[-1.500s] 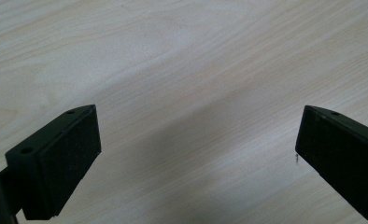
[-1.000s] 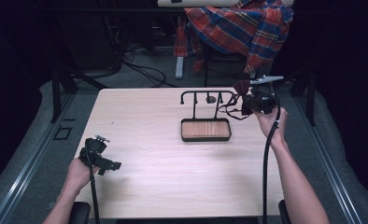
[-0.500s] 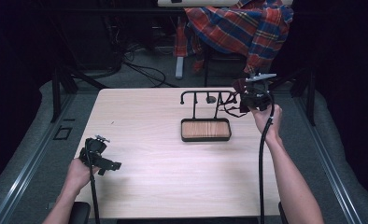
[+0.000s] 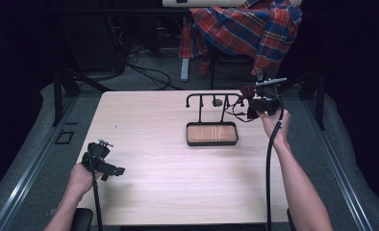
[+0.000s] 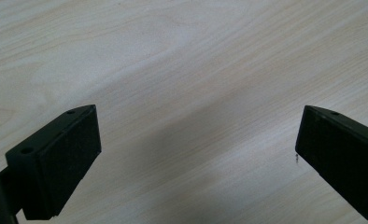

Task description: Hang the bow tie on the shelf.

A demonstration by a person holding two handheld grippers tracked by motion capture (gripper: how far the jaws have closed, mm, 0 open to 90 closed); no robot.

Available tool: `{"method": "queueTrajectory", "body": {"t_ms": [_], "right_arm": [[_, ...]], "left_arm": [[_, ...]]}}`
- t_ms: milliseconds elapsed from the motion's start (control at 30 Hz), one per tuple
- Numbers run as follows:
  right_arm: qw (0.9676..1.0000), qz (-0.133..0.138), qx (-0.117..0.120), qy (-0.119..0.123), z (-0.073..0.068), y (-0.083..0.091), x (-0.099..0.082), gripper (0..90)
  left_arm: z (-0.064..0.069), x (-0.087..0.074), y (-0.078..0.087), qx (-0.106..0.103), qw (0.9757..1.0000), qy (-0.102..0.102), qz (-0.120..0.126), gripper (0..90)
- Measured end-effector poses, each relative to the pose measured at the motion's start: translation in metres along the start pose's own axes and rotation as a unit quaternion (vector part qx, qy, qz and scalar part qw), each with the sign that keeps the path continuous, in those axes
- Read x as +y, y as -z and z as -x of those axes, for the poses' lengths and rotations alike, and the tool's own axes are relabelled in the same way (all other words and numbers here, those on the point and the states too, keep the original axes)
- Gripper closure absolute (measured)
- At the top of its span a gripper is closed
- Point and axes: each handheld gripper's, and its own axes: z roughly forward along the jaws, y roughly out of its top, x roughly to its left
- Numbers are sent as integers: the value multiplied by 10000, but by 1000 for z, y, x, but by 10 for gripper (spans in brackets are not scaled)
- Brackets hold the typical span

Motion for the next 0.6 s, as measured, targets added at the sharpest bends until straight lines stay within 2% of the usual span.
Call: {"method": "queueTrajectory", "body": {"t_ms": [433, 467, 600], "right_arm": [[9994, -242, 156, -167, 0, -15, -8, 778], [9991, -263, 264, -225, 1, -16, -8, 778], [9984, -278, 362, -321, 2, -19, -10, 778]], "left_arm": [[0, 0, 0, -14, 10000, -7, -1, 2], [0, 0, 0, -11, 10000, -16, -9, 2], [0, 0, 0, -12, 10000, -25, -21, 1]]}}
